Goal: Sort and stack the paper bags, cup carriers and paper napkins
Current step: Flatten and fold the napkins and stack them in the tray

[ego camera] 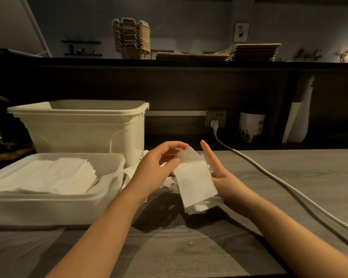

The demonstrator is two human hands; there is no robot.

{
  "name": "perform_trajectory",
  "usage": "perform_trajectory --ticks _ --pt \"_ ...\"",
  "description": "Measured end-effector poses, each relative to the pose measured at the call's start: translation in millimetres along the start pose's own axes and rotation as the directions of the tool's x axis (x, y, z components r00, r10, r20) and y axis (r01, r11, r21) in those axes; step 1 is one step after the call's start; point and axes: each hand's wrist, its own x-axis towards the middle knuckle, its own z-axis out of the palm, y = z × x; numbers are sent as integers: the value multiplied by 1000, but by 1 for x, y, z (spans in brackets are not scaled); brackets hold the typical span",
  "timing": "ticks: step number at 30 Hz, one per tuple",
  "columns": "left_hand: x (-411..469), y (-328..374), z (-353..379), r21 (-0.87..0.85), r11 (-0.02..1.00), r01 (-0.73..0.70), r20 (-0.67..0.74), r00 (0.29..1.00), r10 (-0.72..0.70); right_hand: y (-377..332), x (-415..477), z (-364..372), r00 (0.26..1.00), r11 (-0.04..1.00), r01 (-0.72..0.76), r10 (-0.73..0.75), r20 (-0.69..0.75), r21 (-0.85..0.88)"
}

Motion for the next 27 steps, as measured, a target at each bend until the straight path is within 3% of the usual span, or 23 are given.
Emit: perform_trajectory --ticks 3,8,12,15,17,21,24,27 --pt "0 1 -1 -132 990 54 10 999 -53 2 1 -3 999 999 32 -31 -28 27" --pt "0 5 -2 -310 948 65 27 998 -60 -1 -1 0 998 990 -18 11 -54 -139" --pt "0 1 -2 -258 965 45 -24 998 -53 -5 -5 2 996 996 -54 49 -81 -66" --pt "0 -1 0 -52 999 1 -93 996 -6 -4 -8 -1 997 992 -47 53 -57 113" --pt "-1 -1 0 28 999 -17 -96 995 20 -3 -8 -2 999 996 -39 41 -18 81" --pt "0 0 1 -142 989 37 -31 999 -41 -2 -3 -3 991 1000 -19 17 -135 -14" --pt "1 -1 2 -105 989 107 5 994 -107 1 0 -5 981 1000 -3 7 -195 23" --pt "1 -4 3 -60 981 182 -50 981 -185 1 0 -4 979 1000 7 -2 -202 20"
